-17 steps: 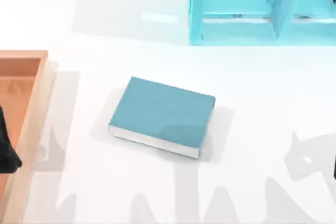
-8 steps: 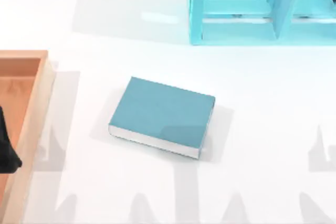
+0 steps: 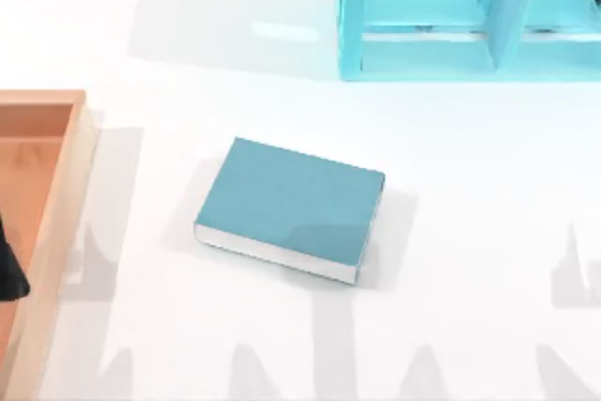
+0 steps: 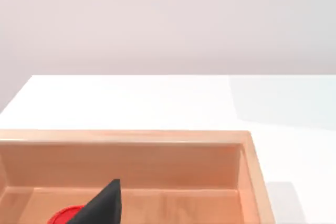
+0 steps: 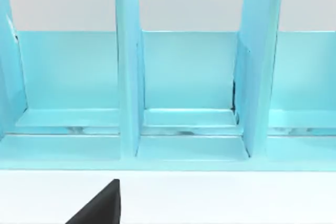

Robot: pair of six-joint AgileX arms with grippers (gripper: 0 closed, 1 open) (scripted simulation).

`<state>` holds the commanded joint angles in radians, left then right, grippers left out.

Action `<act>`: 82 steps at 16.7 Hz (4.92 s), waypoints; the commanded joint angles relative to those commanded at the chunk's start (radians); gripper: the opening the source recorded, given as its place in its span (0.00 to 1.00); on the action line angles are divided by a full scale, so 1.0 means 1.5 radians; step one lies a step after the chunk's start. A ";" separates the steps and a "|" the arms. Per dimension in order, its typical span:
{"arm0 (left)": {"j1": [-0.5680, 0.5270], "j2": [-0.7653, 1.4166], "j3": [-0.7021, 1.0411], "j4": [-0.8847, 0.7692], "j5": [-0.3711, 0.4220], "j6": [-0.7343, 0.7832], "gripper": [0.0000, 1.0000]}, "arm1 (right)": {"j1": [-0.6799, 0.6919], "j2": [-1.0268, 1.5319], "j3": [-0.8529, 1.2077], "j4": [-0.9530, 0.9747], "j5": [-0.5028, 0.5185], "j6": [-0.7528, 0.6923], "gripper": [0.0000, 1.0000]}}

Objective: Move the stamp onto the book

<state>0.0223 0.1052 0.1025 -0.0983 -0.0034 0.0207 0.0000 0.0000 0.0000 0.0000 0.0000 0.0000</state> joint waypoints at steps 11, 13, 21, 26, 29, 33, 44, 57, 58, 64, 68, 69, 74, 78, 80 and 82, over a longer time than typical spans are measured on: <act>0.098 0.667 0.598 -0.475 -0.007 0.100 1.00 | 0.000 0.000 0.000 0.000 0.000 0.000 1.00; 0.115 0.805 0.713 -0.567 -0.007 0.119 1.00 | 0.000 0.000 0.000 0.000 0.000 0.000 1.00; 0.157 1.151 1.012 -0.819 0.000 0.173 1.00 | 0.000 0.000 0.000 0.000 0.000 0.000 1.00; 0.159 1.173 1.029 -0.836 0.001 0.177 1.00 | 0.000 0.000 0.000 0.000 0.000 0.000 1.00; 0.157 1.173 1.017 -0.824 0.001 0.175 1.00 | 0.000 0.000 0.000 0.000 0.000 0.000 1.00; 0.159 1.189 0.933 -0.722 0.001 0.176 1.00 | 0.000 0.000 0.000 0.000 0.000 0.000 1.00; 0.162 1.216 0.818 -0.582 0.001 0.180 0.92 | 0.000 0.000 0.000 0.000 0.000 0.000 1.00; 0.162 1.216 0.818 -0.582 0.001 0.180 0.00 | 0.000 0.000 0.000 0.000 0.000 0.000 1.00; 0.162 1.216 0.818 -0.582 0.001 0.180 0.00 | 0.000 0.000 0.000 0.000 0.000 0.000 1.00; 0.162 1.216 0.818 -0.582 0.001 0.180 0.00 | 0.000 0.000 0.000 0.000 0.000 0.000 1.00; 0.140 1.214 0.844 -0.608 0.001 0.157 0.00 | 0.000 0.000 0.000 0.000 0.000 0.000 1.00; 0.123 1.212 0.867 -0.631 0.001 0.137 0.00 | 0.000 0.000 0.000 0.000 0.000 0.000 1.00; -0.017 1.192 1.027 -0.835 0.001 -0.001 0.00 | 0.000 0.000 0.000 0.000 0.000 0.000 1.00; -0.117 1.163 1.129 -0.950 0.001 -0.097 0.00 | 0.000 0.000 0.000 0.000 0.000 0.000 1.00; -0.131 1.158 1.144 -0.966 0.001 -0.112 0.00 | 0.000 0.000 0.000 0.000 0.000 0.000 1.00; -0.131 1.158 1.144 -0.966 0.001 -0.112 0.00 | 0.000 0.000 0.000 0.000 0.000 0.000 1.00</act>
<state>-0.1747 1.8417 1.8179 -1.5469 -0.0025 -0.1473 0.0000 0.0000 0.0000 0.0000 0.0000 0.0000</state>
